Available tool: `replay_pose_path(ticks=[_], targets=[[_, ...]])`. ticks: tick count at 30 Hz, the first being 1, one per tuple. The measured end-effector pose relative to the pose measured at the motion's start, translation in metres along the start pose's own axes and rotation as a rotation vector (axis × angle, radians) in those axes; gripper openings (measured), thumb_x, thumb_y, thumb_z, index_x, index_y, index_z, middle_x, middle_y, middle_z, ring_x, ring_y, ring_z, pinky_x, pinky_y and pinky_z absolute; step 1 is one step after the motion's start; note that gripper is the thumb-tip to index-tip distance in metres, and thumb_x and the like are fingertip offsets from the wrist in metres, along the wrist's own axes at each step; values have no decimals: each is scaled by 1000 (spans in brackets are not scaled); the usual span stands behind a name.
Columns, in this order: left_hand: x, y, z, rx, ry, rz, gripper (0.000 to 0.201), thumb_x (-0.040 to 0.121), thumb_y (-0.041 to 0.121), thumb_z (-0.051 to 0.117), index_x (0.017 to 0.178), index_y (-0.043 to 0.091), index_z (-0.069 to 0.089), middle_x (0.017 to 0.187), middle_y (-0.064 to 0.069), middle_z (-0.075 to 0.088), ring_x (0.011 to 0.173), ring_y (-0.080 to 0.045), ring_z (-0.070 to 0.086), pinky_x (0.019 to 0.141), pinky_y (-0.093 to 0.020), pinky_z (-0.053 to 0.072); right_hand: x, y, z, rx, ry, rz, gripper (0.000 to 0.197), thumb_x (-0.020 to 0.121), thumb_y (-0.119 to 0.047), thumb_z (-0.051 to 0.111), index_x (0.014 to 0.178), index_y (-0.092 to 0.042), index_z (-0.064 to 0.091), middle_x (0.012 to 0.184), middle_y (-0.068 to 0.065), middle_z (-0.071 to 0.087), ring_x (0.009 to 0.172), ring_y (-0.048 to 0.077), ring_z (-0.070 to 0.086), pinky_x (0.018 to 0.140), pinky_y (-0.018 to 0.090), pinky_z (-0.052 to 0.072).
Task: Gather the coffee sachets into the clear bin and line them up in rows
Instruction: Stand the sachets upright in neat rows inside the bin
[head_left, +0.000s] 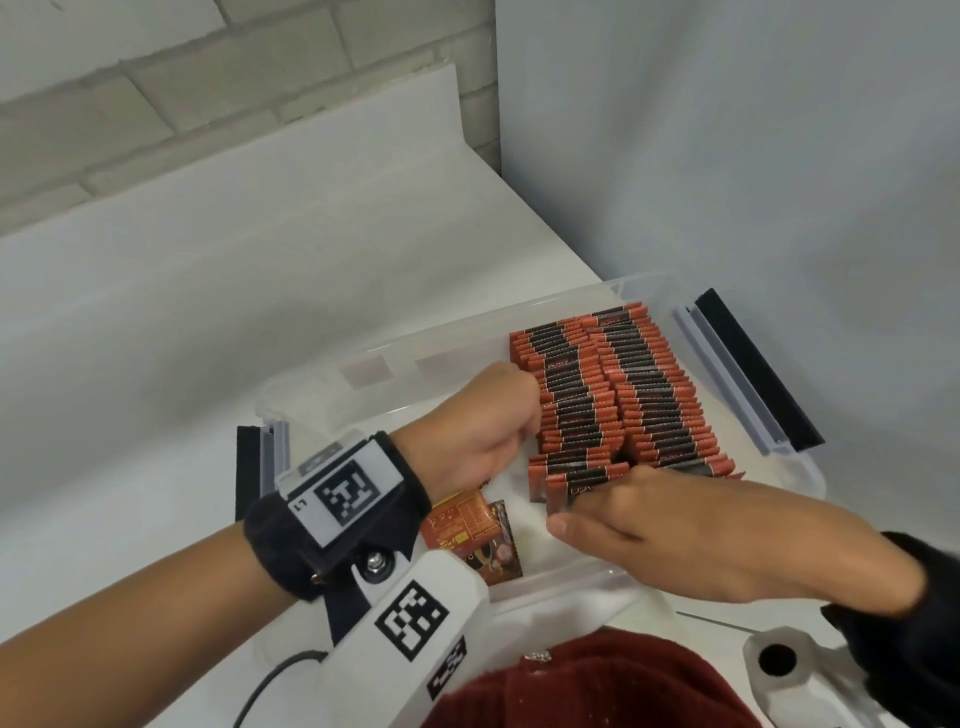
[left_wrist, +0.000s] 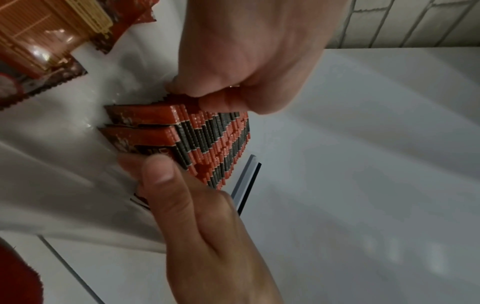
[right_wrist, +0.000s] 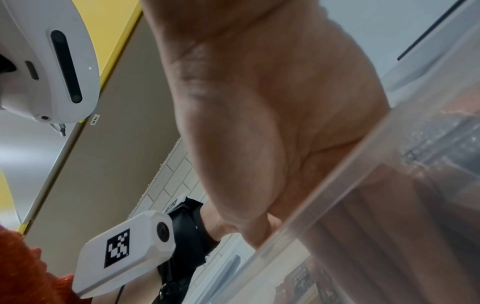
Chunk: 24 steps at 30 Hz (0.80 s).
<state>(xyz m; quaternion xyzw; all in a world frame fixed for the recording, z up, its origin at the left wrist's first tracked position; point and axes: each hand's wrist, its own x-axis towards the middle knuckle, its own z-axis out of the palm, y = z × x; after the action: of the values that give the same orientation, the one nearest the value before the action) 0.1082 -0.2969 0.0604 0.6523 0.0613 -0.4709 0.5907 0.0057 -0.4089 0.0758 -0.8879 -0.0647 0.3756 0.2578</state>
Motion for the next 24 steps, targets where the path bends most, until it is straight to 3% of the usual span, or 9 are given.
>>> replay_pose_path(ticks=[5,8,10,12,15,17,19,22,24], targets=[[-5,3,1,17,4,14,42,77,-27,25,69,11,42,64,-1,49,70,-11,47,76,-22,43,-2,0,-2,-6,28,21,38,99,-56,24,66,-43,37,73,-19,40,68,-5,41,77,25,36],[-14,0,-3,43,-21,0,42,79,-26,22,66,11,39,40,6,46,48,-5,50,71,-24,39,-2,1,-2,2,41,42,43,98,-57,24,74,-32,49,77,-11,53,71,3,52,77,28,46],[-21,-2,1,34,-106,-45,42,76,-26,19,67,7,44,40,6,48,40,-2,52,67,-25,43,-1,3,-2,-9,33,43,44,98,-57,24,73,-31,48,78,-9,55,72,5,54,77,28,48],[-25,-3,8,50,-149,-75,46,74,-26,18,74,6,52,45,5,55,52,-5,58,69,-25,49,0,4,-3,-15,32,34,44,98,-57,23,71,-32,47,78,-8,56,72,7,56,76,28,48],[-26,0,9,38,-5,-73,40,80,-24,21,73,7,46,52,-1,54,74,-12,53,78,-27,48,0,6,-4,-6,42,23,45,97,-57,24,74,-29,51,78,-7,58,74,8,58,76,26,49],[-26,-4,2,11,97,-80,36,86,-20,26,72,10,42,71,-6,53,99,-14,51,101,-39,40,-1,9,-3,13,45,19,48,96,-59,24,77,-27,54,80,-6,60,76,9,60,80,30,50],[-30,-10,-3,-5,35,-113,34,88,-18,26,75,5,48,88,-11,61,105,-19,52,112,-46,27,-1,10,-2,11,47,13,49,94,-62,23,77,-28,55,80,-5,60,76,11,61,81,34,52],[-33,-17,1,-39,-177,-130,56,81,-24,21,64,3,67,73,-6,71,87,-18,62,99,-36,46,-1,8,-3,1,40,9,44,96,-60,25,72,-32,50,77,-3,59,71,13,60,77,35,53],[-31,-19,6,-86,-236,-137,60,77,-25,19,78,6,71,87,-7,72,100,-21,63,92,-31,49,-2,8,-2,-9,40,5,43,96,-59,25,72,-33,49,77,-5,57,69,12,57,76,34,52]])
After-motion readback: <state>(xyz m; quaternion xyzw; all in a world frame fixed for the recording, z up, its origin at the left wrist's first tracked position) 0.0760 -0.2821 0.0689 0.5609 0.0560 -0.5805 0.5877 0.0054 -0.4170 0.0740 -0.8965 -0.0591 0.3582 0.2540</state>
